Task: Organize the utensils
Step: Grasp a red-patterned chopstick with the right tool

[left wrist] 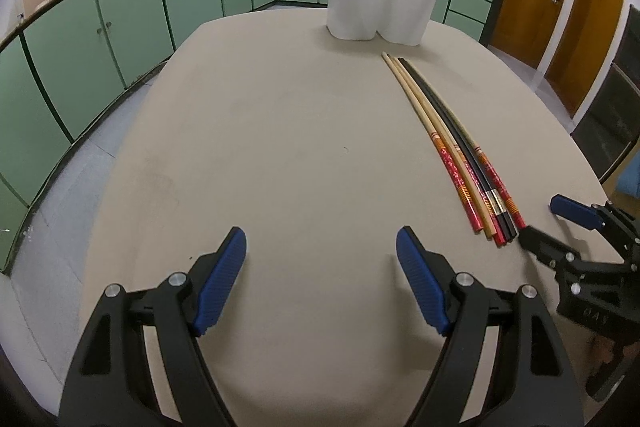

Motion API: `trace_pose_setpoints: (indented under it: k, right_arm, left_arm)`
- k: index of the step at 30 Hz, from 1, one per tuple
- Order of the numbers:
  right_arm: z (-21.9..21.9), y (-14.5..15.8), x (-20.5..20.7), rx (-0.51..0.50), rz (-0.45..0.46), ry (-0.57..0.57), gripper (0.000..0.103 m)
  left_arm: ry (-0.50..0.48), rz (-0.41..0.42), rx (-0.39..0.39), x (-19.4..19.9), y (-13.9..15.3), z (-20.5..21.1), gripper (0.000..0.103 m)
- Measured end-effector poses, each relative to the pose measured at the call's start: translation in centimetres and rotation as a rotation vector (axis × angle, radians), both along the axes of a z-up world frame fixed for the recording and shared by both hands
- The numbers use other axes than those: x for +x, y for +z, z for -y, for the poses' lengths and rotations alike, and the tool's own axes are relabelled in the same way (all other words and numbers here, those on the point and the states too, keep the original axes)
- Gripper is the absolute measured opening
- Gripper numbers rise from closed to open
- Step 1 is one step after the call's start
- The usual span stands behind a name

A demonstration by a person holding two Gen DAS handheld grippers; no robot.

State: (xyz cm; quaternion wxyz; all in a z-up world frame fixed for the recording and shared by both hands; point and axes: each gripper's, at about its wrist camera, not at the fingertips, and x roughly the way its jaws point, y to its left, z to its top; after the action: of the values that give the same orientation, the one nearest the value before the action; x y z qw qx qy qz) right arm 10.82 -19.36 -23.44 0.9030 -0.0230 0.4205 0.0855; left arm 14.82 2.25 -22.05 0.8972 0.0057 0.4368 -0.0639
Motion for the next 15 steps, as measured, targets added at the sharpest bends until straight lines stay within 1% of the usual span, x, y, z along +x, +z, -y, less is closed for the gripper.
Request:
trace_pose_setpoints:
  k: [4, 7, 8, 9, 11, 12, 13, 15]
  right_arm:
    - [0.5, 0.2, 0.0, 0.017, 0.001, -0.007, 0.062]
    - [0.1, 0.2, 0.0, 0.032, 0.002, 0.011, 0.057]
    - [0.0, 0.1, 0.1, 0.036, -0.003, 0.018, 0.053]
    - [-0.4, -0.1, 0.1, 0.042, -0.011, 0.029, 0.046]
    - [-1.0, -0.2, 0.1, 0.026, 0.001, 0.033, 0.041]
    - [-1.1, -0.1, 0.1, 0.026, 0.002, 0.039, 0.034]
    - [-1.2, -0.1, 0.2, 0.027, 0.004, 0.041, 0.03]
    - [-1.3, -0.1, 0.2, 0.032, 0.004, 0.046, 0.013]
  left_arm:
    - [-0.002, -0.002, -0.003, 0.0, -0.1, 0.2, 0.075]
    - [-0.006, -0.005, -0.006, -0.1, -0.1, 0.4, 0.075]
    - [-0.009, -0.004, -0.005, -0.1, -0.1, 0.5, 0.075]
    - [-0.012, -0.004, -0.005, -0.1, -0.1, 0.7, 0.075]
    - [-0.018, -0.006, -0.011, -0.2, -0.1, 0.8, 0.075]
    - [-0.021, -0.007, -0.014, -0.2, -0.1, 0.9, 0.075]
    - [-0.024, -0.008, -0.015, -0.2, -0.1, 1.0, 0.075]
    - [-0.035, -0.01, -0.016, -0.2, -0.1, 1.4, 0.075]
